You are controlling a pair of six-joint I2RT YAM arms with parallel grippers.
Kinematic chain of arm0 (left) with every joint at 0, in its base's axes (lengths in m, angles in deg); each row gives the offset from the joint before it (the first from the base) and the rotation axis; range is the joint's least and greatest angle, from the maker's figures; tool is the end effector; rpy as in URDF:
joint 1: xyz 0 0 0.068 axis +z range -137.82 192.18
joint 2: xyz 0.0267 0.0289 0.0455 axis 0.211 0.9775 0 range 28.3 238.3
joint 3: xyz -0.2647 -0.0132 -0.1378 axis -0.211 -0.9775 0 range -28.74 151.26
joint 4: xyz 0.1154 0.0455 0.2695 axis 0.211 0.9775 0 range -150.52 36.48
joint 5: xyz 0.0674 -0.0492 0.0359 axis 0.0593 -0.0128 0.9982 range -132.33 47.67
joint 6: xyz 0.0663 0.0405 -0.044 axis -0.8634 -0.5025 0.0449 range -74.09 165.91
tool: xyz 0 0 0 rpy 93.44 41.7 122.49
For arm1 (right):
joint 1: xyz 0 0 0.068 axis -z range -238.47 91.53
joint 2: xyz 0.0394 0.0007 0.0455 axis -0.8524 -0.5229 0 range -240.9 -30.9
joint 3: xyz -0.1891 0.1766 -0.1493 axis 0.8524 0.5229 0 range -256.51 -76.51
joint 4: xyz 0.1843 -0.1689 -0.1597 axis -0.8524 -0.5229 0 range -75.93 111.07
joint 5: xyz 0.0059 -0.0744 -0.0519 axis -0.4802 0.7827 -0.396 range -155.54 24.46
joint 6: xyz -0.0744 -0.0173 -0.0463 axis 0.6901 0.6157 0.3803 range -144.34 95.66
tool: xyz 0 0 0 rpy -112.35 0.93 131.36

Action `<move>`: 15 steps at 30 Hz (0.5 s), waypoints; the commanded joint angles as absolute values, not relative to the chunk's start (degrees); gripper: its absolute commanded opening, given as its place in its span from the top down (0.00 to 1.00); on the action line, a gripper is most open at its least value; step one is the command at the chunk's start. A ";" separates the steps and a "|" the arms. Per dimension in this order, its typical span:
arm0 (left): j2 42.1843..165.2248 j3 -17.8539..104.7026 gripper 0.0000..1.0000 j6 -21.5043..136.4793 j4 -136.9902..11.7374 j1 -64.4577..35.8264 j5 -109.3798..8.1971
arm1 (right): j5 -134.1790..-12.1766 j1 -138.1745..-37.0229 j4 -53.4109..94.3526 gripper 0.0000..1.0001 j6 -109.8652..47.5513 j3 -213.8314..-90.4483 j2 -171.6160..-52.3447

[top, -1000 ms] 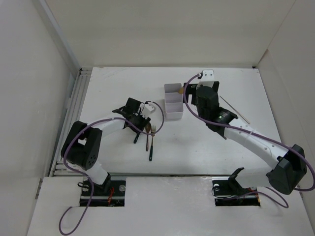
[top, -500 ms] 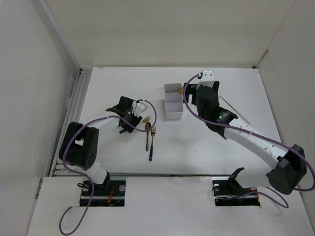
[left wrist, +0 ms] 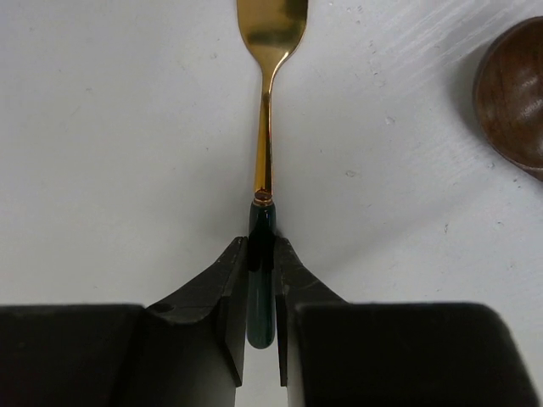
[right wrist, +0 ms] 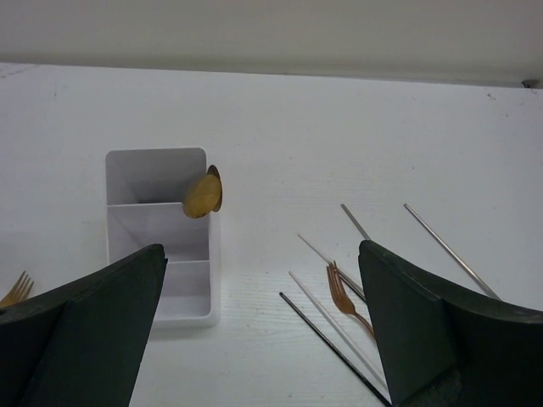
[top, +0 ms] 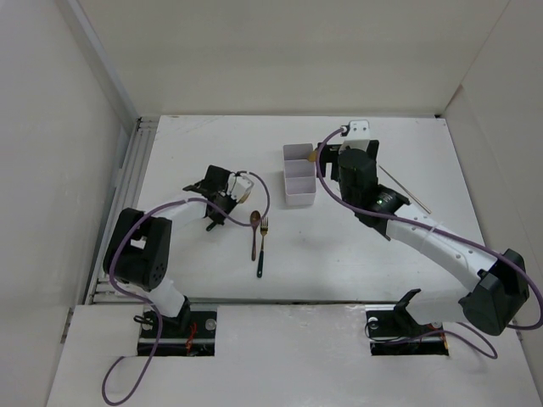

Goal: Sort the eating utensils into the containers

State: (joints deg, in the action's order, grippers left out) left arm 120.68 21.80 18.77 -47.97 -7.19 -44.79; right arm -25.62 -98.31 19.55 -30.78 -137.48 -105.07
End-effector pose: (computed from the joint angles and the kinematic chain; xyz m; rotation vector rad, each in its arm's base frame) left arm 0.3496 -0.1264 0.1356 1.0103 2.3072 0.0008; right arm 0.3090 0.1913 0.3528 -0.0325 1.7668 -0.0526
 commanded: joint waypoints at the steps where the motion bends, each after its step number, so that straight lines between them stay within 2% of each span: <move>1: 120.51 22.93 1.00 24.09 -43.39 -6.02 -44.35 | -24.58 -98.90 20.63 0.00 -31.11 -137.68 -103.67; 5: 113.24 25.39 1.00 28.05 -43.38 -4.43 -44.35 | -30.27 -95.49 21.15 0.00 -34.16 -138.29 -105.51; 6: 111.46 26.61 1.00 28.07 -43.38 -4.43 -46.27 | -39.08 -90.95 22.20 0.00 -35.14 -138.29 -105.52; 8: 105.59 27.68 1.00 28.85 -44.43 -4.43 -48.03 | -45.91 -87.05 24.31 0.02 -36.55 -137.68 -106.04; 12: 96.45 28.21 1.00 28.25 -56.07 -4.43 -55.15 | -49.71 -83.70 28.53 0.02 -32.72 -136.45 -106.57; 15: 94.48 27.59 1.00 27.71 -64.98 -7.84 -57.71 | -50.24 -82.38 29.59 0.02 -29.45 -136.45 -107.36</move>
State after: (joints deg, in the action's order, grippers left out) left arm 96.66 25.86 27.14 -53.43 -5.31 -51.85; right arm -45.24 -82.48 23.77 -32.62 -136.34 -106.75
